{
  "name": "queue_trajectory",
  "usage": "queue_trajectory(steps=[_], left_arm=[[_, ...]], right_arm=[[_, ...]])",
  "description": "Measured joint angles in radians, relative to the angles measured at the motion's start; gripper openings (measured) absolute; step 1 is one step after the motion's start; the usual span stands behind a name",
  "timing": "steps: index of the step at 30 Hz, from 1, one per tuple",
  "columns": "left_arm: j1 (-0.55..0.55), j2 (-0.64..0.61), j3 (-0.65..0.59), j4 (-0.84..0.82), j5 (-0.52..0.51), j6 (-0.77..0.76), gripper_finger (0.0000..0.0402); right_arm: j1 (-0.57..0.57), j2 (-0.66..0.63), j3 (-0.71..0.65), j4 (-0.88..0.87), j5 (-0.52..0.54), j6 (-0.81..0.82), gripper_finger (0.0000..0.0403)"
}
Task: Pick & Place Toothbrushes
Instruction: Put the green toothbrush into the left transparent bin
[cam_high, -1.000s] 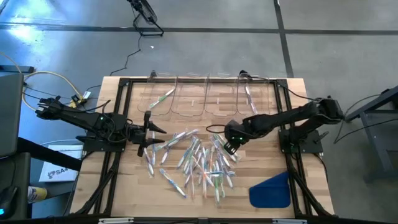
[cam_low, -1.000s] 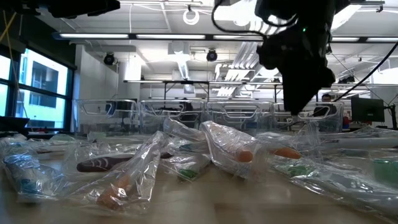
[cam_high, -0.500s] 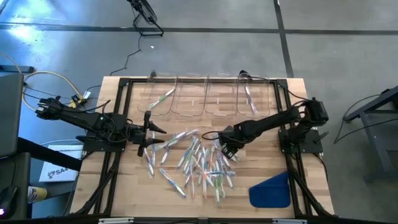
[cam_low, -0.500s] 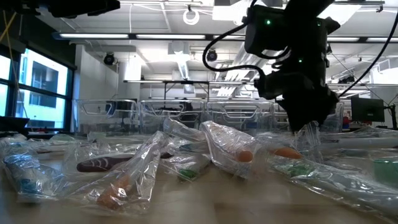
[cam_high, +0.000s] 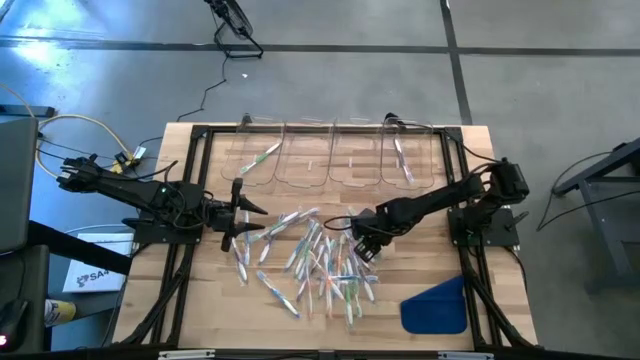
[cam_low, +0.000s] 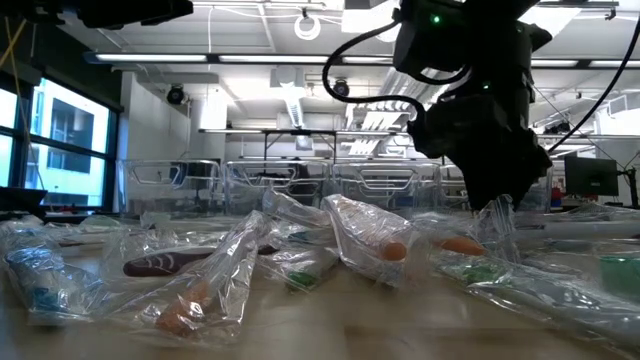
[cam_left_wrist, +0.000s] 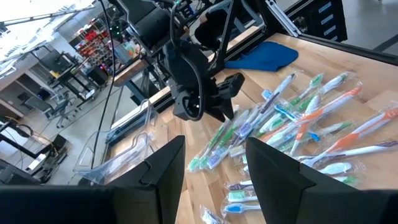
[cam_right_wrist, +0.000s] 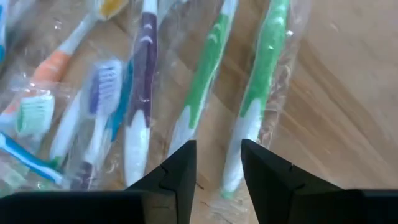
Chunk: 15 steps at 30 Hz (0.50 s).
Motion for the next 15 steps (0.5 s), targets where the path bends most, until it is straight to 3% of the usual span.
queue_trajectory(steps=[15], left_arm=[[0.0, 0.0, 0.0, 0.0, 0.0, 0.0, 0.0166]], right_arm=[[-0.001, 0.023, 0.0, -0.011, 0.069, 0.003, 0.0106]])
